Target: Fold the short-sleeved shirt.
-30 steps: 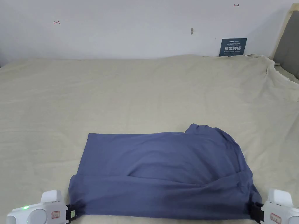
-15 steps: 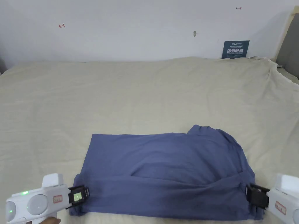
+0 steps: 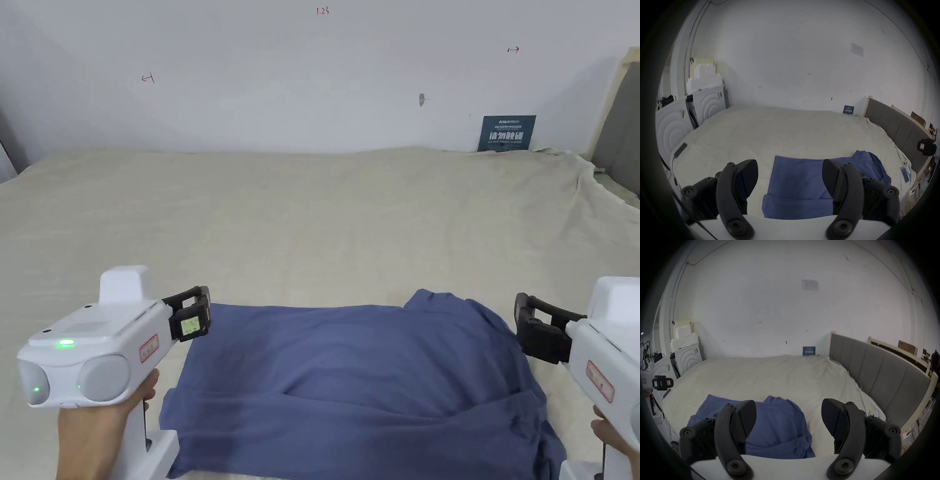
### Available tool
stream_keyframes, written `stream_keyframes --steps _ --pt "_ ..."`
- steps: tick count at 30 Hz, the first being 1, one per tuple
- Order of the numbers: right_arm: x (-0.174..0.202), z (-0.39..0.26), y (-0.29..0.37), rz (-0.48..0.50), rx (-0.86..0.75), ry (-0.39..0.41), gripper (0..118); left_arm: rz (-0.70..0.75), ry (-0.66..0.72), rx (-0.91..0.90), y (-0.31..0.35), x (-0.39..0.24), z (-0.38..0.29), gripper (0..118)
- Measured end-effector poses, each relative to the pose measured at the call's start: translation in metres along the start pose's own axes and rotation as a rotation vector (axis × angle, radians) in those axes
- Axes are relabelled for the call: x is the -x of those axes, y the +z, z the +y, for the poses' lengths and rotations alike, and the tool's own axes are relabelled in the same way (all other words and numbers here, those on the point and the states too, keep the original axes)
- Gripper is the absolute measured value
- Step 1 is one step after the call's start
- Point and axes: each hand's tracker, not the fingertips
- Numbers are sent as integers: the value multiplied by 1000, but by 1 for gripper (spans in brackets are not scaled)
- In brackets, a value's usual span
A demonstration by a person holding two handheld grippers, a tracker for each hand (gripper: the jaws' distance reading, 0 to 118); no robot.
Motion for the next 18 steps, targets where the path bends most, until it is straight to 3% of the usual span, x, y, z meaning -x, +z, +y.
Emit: stream_keyframes --steps 2,3,4,5,6,7,18 --pt "6 1 1 -10 -30 15 70 2 -25 -32 -1 -7 -4 62" --pt "14 3 4 -17 -50 33 59 -4 -37 -46 -2 -11 -6 42" --pt "18 3 4 -25 -64 51 54 -11 -52 -58 -3 -15 -9 34" --pt "21 2 3 -33 -74 64 54 -20 -63 -66 -6 -17 -12 34" --pt "24 2 2 -33 -86 74 29 -33 -64 -61 -10 -19 -14 9" --pt "24 1 -2 -32 -90 76 3 -41 -58 -55 -14 -20 -15 0" --pt "34 -2 -56 2 -32 36 0 -126 16 137 -112 0 1 0"
